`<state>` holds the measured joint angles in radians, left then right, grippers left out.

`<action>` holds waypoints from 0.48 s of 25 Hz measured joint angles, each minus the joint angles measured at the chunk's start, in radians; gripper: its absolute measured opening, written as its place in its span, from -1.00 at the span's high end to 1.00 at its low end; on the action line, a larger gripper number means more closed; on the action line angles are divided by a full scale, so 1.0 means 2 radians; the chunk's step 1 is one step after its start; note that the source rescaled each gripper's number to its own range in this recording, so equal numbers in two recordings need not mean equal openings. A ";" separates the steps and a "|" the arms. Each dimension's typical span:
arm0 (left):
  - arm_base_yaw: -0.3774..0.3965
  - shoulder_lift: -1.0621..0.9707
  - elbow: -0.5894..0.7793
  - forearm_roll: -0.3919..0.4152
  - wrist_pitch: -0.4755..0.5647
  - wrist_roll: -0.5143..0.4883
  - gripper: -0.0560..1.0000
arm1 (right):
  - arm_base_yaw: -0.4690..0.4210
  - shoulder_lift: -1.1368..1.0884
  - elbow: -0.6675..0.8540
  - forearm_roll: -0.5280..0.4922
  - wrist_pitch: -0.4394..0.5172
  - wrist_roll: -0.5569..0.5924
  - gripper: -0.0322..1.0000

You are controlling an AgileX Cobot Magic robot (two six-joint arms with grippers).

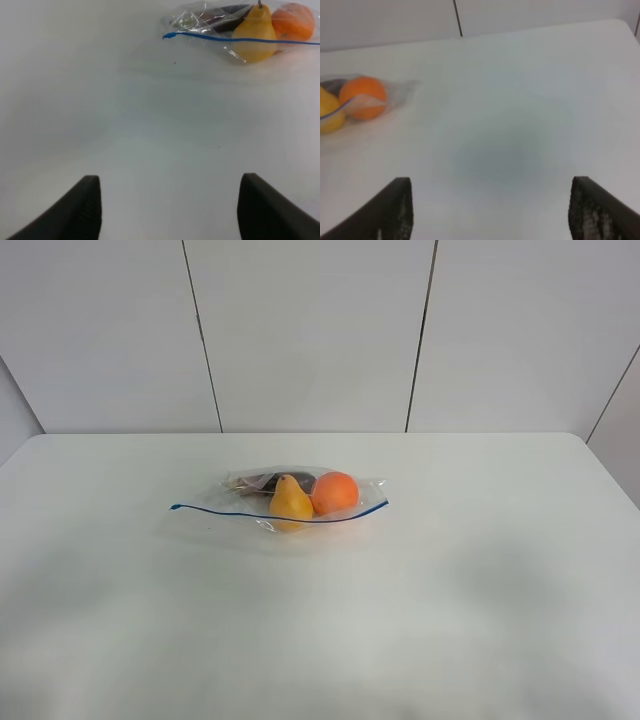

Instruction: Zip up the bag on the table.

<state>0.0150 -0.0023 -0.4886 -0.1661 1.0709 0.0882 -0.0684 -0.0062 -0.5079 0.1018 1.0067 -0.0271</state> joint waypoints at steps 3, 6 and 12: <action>0.000 0.000 0.000 0.000 0.000 0.000 -0.69 | 0.000 0.000 0.002 -0.001 0.002 0.000 -0.93; 0.000 0.000 0.000 0.000 0.000 0.000 -0.69 | 0.000 0.000 0.006 -0.001 0.010 0.002 -0.93; 0.000 0.000 0.000 0.000 0.000 0.000 -0.69 | 0.000 0.000 0.007 -0.001 0.011 0.004 -0.92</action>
<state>0.0150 -0.0023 -0.4886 -0.1661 1.0709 0.0882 -0.0675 -0.0062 -0.4937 0.1008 1.0280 -0.0196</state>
